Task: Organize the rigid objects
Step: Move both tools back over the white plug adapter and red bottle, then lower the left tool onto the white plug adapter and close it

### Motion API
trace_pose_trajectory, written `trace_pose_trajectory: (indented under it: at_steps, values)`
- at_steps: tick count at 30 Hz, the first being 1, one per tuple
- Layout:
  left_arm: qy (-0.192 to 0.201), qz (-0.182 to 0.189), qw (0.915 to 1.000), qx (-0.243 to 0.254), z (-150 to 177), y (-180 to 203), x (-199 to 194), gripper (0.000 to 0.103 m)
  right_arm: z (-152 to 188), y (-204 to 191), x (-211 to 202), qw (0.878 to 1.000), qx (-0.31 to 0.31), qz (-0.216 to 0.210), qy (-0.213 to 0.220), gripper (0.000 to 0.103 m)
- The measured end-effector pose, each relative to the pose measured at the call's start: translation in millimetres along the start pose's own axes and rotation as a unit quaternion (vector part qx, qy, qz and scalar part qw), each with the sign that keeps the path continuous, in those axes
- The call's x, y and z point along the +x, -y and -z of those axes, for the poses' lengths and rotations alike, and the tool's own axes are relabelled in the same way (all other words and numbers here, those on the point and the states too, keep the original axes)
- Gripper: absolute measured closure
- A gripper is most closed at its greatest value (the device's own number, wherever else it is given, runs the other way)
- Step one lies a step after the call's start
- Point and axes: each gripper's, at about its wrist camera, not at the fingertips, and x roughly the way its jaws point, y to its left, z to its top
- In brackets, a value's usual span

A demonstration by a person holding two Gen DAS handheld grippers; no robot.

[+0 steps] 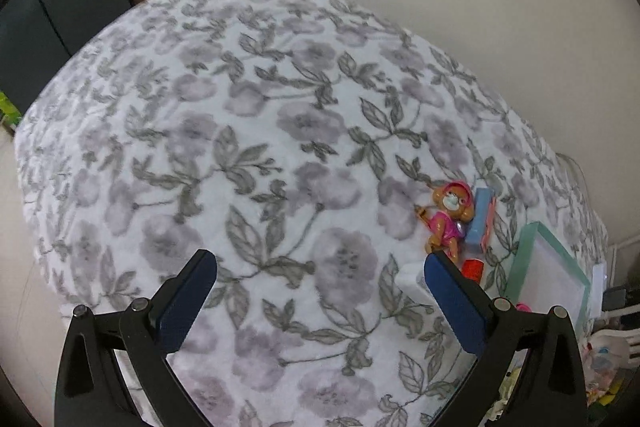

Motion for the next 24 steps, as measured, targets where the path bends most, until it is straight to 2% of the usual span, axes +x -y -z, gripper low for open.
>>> trace_pose_trajectory:
  at_steps: [3, 7, 13, 21, 24]
  values:
    - [-0.014, -0.001, 0.9998, 0.012, -2.0, 8.7, 11.8, 0.0, -8.7, -6.1, 8.4, 1.0, 0.004, -0.005, -0.002, 0.0]
    - [-0.022, -0.006, 0.9997, 0.004, -7.1, 14.7, 19.9, 0.0, -19.8, -15.3, 24.0, 1.0, 0.001, -0.009, -0.01, 0.0]
    - [-0.031, -0.012, 0.9994, 0.005, -12.7, 27.9, 34.7, 0.0, -33.0, -16.3, 44.1, 1.0, 0.007, 0.002, -0.02, 0.0]
    - [-0.033, -0.015, 0.9984, 0.043, -12.4, 53.5, 47.6, 0.0, -50.7, -8.8, 56.3, 1.0, 0.021, 0.0, -0.009, 0.0]
    - [-0.04, -0.012, 0.9983, 0.041, -12.2, 54.5, 52.5, 0.0, -50.3, -7.2, 56.7, 1.0, 0.013, 0.014, -0.003, 0.0]
